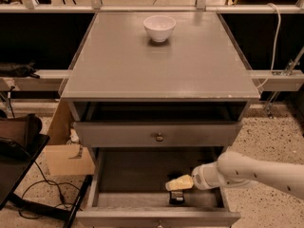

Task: Place rxbar chocolate into middle drawer

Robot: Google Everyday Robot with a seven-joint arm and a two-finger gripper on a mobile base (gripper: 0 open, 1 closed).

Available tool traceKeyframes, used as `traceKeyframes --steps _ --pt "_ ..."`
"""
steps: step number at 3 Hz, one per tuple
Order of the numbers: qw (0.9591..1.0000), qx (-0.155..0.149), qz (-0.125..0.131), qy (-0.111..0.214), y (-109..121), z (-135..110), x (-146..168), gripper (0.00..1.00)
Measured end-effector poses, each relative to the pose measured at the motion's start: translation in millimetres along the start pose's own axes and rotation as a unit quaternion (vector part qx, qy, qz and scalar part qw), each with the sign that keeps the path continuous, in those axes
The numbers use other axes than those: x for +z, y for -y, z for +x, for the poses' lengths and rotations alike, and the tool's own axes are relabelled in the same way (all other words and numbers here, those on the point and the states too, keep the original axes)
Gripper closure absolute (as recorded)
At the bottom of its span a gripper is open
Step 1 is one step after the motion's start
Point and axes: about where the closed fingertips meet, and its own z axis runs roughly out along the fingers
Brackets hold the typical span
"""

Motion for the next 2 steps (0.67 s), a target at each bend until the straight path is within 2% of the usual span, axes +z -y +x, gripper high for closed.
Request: traceKeyframes --steps 1,2 --pt "0.9993 -0.03 0.003 0.019 -17 -3 -31 0.0" --pt "0.997 -0.064 0.012 0.042 -38 4 -86 0.0"
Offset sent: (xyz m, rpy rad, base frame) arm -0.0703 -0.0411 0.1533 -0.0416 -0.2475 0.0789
